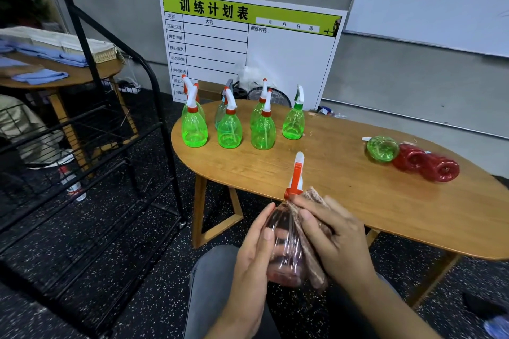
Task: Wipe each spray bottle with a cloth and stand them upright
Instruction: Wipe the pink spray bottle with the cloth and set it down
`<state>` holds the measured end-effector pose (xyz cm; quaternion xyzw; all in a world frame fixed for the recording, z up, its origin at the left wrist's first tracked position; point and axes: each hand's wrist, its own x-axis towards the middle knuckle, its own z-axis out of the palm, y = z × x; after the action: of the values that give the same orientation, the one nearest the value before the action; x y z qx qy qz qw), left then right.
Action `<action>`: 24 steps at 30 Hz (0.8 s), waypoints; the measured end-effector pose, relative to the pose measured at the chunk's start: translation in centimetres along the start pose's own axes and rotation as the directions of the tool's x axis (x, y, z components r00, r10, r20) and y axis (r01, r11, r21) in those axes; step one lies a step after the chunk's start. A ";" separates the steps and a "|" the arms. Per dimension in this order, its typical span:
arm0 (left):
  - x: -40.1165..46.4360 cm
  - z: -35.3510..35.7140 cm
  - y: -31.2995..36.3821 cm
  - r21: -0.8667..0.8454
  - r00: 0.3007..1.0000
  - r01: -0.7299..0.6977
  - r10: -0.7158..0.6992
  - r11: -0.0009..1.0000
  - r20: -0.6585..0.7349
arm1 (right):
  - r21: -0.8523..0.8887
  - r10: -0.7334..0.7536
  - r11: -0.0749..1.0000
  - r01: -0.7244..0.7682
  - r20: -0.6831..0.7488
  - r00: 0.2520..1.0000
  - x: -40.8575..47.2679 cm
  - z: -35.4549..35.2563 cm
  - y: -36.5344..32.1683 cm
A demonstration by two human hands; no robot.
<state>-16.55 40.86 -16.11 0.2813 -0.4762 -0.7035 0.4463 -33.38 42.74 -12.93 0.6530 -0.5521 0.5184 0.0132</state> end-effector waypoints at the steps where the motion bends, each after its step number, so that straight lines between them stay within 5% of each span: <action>1: 0.0 -0.1 0.0 0.006 1.000 -0.004 0.004 1.000 0.007 | 0.019 0.016 1.000 -0.016 0.000 1.000 0.0 0.0 -0.1; 16: 0.4 0.1 0.1 -0.098 0.999 -0.011 0.015 0.995 0.039 | 0.036 0.089 0.996 -0.087 -0.047 0.995 1.1 -0.4 -1.1; 24: 0.5 -0.3 -0.3 -0.061 1.000 -0.025 0.025 0.998 0.000 | -0.051 -0.077 0.995 0.081 0.080 0.994 -0.6 0.9 -1.0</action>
<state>-16.62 40.35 -16.53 0.2613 -0.4582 -0.7123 0.4631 -31.96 43.03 -13.13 0.6935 -0.5396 0.4764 0.0299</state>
